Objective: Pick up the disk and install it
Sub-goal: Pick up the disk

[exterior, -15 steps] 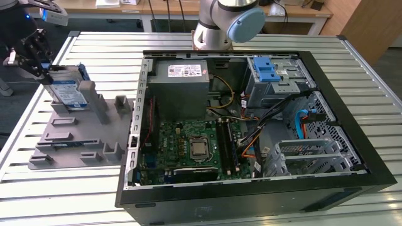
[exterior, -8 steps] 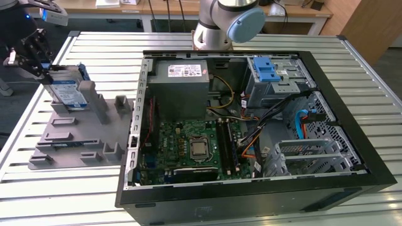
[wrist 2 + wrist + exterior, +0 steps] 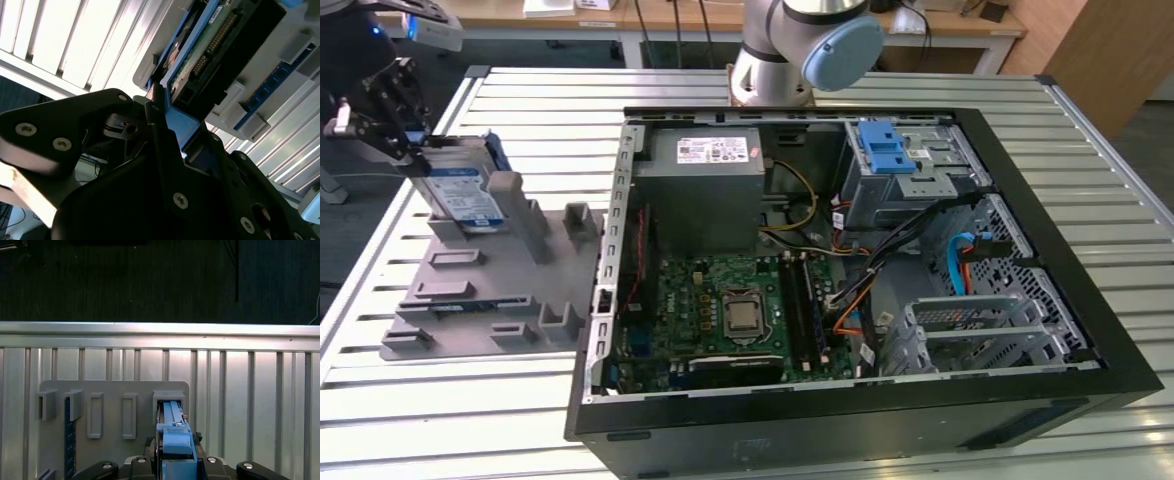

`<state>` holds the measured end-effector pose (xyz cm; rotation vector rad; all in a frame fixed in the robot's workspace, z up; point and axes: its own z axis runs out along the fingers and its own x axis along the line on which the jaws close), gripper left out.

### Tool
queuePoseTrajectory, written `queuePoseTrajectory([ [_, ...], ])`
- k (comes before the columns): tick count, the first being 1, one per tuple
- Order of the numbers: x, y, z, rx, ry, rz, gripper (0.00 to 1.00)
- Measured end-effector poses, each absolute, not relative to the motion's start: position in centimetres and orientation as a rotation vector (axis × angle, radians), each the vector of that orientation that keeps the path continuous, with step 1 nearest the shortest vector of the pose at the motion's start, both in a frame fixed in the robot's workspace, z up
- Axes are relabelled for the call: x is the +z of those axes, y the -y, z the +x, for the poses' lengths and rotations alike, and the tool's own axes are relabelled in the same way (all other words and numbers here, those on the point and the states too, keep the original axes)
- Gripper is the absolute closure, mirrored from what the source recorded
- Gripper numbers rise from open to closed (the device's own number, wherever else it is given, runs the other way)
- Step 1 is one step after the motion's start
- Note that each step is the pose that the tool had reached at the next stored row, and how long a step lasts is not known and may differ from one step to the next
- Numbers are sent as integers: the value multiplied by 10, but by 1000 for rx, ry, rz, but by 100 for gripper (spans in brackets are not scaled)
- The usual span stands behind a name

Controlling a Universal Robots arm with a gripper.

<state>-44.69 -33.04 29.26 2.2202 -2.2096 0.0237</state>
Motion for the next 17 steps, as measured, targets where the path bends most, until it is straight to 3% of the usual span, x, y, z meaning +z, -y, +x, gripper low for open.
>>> queuePoseTrajectory([
  [17,308,330,-447,24,2210,2220,63],
])
